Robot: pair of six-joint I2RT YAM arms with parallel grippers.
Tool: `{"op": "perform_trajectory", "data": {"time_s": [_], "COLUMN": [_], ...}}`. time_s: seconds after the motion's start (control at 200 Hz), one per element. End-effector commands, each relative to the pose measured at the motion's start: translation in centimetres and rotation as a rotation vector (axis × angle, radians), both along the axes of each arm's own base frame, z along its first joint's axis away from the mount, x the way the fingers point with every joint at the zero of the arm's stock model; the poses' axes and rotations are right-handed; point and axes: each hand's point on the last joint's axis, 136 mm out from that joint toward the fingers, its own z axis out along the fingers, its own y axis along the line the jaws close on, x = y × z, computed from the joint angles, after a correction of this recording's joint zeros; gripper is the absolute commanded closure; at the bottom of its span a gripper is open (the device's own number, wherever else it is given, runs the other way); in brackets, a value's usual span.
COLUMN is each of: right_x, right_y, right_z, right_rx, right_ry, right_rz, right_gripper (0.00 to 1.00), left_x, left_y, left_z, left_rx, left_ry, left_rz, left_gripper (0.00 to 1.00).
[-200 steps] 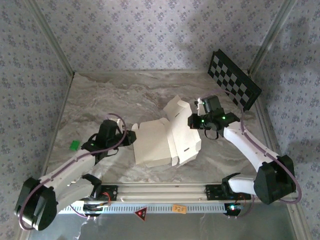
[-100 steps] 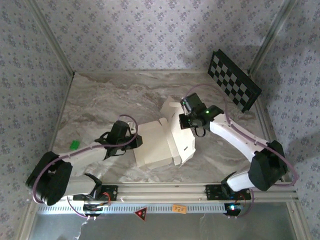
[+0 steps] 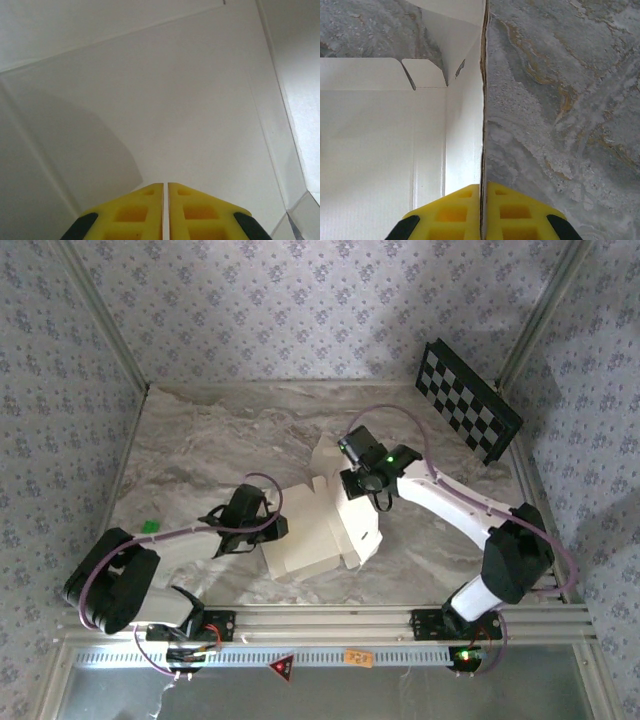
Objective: Fold the paper box
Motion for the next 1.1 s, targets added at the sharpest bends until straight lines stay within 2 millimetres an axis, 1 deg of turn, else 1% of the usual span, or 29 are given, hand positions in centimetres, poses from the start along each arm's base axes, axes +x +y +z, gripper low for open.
{"op": "perform_trajectory", "data": {"time_s": [0.0, 0.055, 0.15, 0.305, 0.385, 0.49, 0.625, 0.7, 0.775, 0.87, 0.945, 1.009, 1.014, 1.024, 1.099], "right_x": [-1.6, -1.9, -2.3, -3.3, -3.9, -4.3, -4.6, -4.8, -5.1, -4.7, -4.3, -3.8, -4.1, -4.2, -4.0], "right_y": [-0.1, 0.3, 1.1, 2.5, 3.1, 3.5, 3.6, 3.7, 3.6, 3.0, 2.6, 2.5, 2.2, 1.9, 1.5], "right_z": [-1.5, -1.6, -1.1, -0.8, -1.1, -2.1, -3.0, -3.2, -3.1, -2.3, -1.9, -1.0, -1.5, -1.9, -1.8], "right_rx": [-0.097, -0.114, -0.147, -0.185, -0.202, -0.208, -0.212, -0.212, -0.217, -0.212, -0.191, -0.171, -0.18, -0.186, -0.199], "right_ry": [0.063, 0.057, 0.019, -0.029, -0.033, -0.023, -0.003, 0.005, 0.013, -0.006, -0.029, -0.062, -0.053, -0.047, -0.074], "right_rz": [0.062, 0.084, 0.126, 0.217, 0.249, 0.266, 0.283, 0.301, 0.329, 0.332, 0.34, 0.358, 0.363, 0.366, 0.41], "right_gripper": [1.0, 1.0, 1.0, 1.0, 1.0, 1.0, 1.0, 1.0, 1.0, 1.0, 1.0, 1.0, 1.0, 1.0, 1.0], "left_x": [-0.3, -0.5, -0.7, -1.1, -1.2, -1.3, -1.2, -0.8, 0.1, 1.4, 2.4, 3.0, 3.0, 3.1, 3.8], "left_y": [-0.4, -0.4, -0.3, 0.1, 0.3, 0.2, -0.1, -0.2, -0.1, 1.3, 2.1, 1.4, 1.4, 1.2, 1.0], "left_z": [0.1, 0.1, 0.1, -0.3, -0.6, -1.1, -0.8, 0.5, 3.0, 5.8, 7.5, 9.1, 9.2, 9.5, 10.8], "left_rx": [-0.015, -0.013, -0.007, 0.006, 0.015, 0.02, 0.011, 0.002, -0.001, 0.078, 0.126, 0.117, 0.118, 0.119, 0.177], "left_ry": [0.0, -0.002, -0.003, 0.01, 0.02, 0.029, 0.022, -0.017, -0.109, -0.215, -0.28, -0.336, -0.339, -0.348, -0.404], "left_rz": [-0.003, -0.006, -0.005, 0.01, 0.016, 0.018, 0.013, 0.022, 0.027, 0.042, 0.029, -0.049, -0.057, -0.071, -0.145], "left_gripper": [0.88, 0.88, 0.88, 0.88, 0.88, 0.88, 0.88, 0.89, 0.89, 0.81, 0.75, 0.66, 0.66, 0.65, 0.62]}}
